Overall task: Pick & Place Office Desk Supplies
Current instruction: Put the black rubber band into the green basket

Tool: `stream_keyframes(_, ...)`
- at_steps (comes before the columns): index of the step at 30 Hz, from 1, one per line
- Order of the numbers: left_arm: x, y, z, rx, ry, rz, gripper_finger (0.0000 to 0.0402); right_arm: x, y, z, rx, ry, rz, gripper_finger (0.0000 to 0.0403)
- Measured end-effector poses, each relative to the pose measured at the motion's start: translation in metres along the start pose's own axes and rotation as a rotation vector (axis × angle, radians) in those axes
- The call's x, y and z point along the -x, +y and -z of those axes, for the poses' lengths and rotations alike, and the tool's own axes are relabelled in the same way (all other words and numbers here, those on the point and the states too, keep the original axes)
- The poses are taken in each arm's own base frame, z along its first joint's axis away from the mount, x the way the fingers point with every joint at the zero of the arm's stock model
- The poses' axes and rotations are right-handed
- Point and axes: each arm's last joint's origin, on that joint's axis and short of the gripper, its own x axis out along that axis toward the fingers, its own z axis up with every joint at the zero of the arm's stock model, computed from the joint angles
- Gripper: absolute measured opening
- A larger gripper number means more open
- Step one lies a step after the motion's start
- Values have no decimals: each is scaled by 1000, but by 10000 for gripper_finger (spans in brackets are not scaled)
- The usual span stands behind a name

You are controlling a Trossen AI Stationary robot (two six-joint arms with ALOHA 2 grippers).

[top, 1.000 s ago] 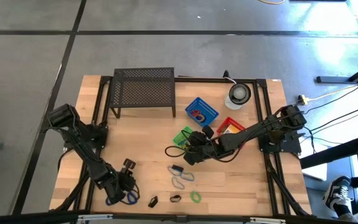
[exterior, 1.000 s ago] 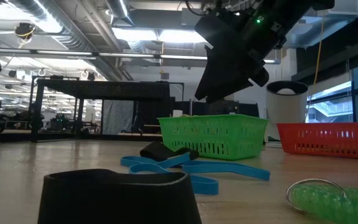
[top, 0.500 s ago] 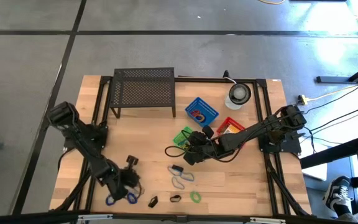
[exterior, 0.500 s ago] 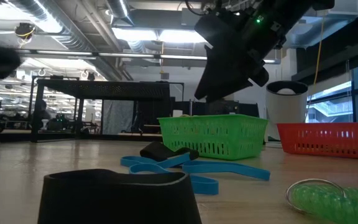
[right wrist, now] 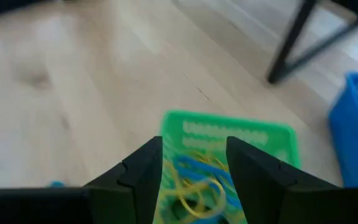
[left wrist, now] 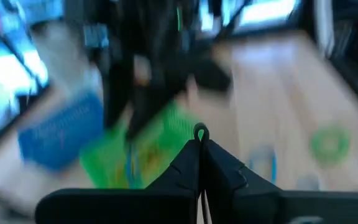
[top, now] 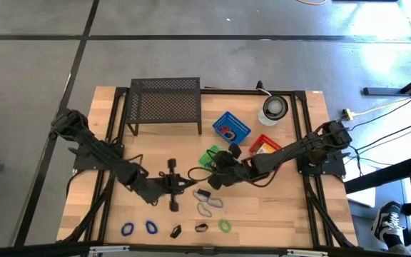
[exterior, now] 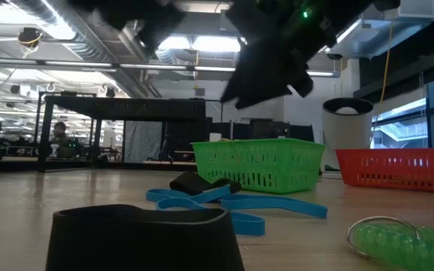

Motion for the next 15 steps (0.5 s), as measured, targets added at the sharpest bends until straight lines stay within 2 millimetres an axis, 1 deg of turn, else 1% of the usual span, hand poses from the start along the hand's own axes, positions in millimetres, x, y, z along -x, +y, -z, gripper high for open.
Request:
stream_keyframes(3, -2, 1, -21, -42, -164, 71, 6, 5, 13, -4, 62, -43, -117, 178)
stream_keyframes(5, 0, 1, -30, -77, -249, 101, 7, 11, 24, -6, 124, -85, -226, 178)
stream_keyframes(9, 2, 2, -38, -125, -326, 81, 6, 25, 42, -10, 265, -199, -390, 178)
stream_keyframes(11, 3, 2, -39, -129, -339, 76, 6, 29, 47, -12, 307, -250, -404, 178)
stream_keyframes(15, 0, 5, -40, -116, -336, 66, 8, 30, 47, -15, 297, -301, -338, 178)
